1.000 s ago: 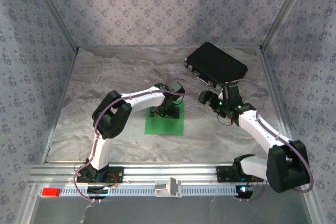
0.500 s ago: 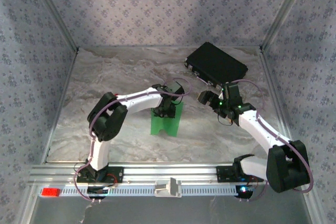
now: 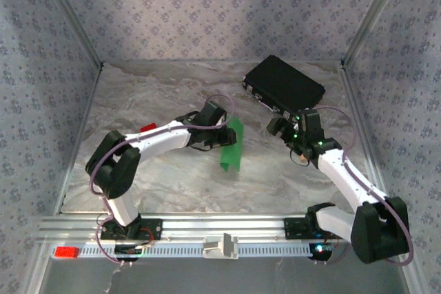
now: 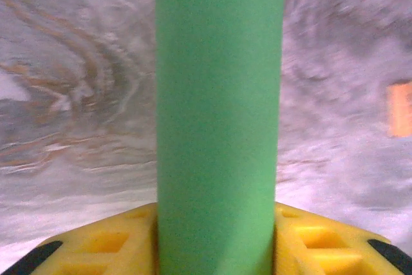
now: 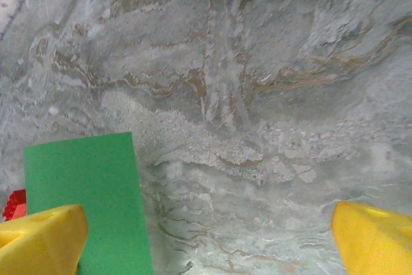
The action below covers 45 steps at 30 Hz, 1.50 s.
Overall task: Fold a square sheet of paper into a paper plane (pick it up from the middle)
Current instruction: First fold the square sheet of paper in half at the center of the table, then hold the square sheet of paper at the center of the table.
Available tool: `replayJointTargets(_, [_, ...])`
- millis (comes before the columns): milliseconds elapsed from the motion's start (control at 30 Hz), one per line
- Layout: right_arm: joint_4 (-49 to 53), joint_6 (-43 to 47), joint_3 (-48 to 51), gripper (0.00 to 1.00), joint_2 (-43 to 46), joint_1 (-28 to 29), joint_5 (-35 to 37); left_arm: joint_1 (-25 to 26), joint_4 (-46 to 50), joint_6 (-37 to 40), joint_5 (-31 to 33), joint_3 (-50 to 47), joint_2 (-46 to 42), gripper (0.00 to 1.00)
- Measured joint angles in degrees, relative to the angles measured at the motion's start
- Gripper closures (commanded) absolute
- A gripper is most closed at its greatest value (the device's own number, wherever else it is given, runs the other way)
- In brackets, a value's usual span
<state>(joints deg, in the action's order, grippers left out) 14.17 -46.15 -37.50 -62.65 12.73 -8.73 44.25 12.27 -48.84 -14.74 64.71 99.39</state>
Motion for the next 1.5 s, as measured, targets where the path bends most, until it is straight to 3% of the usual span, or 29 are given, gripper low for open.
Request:
replayJointTargets(300, [-8.3, -2.3, 9.1, 0.06, 7.7, -2.0, -1.1, -2.6, -29.7, -15.2, -13.7, -10.6, 3.7, 0.61])
replayJointTargets(467, [-11.3, -1.8, 10.6, 0.07, 8.1, -2.5, -4.3, -2.5, -36.1, -18.8, -15.1, -13.2, 6.7, 0.61])
replayJointTargets(867, [-14.4, -0.8, 10.6, 0.08, 4.8, -2.9, -9.7, -1.9, -29.9, -15.3, -12.0, -13.8, 6.8, 0.57])
replayJointTargets(1200, [-14.6, -0.8, 10.6, 0.08, 4.1, -2.9, -10.3, -0.4, -17.6, -7.6, -6.6, -8.9, 6.3, 0.37])
replayJointTargets(1500, [-15.3, -0.8, 10.6, 0.08, 1.8, -2.7, -11.2, -0.2, -6.7, -1.2, -0.3, -5.7, 4.9, 0.42])
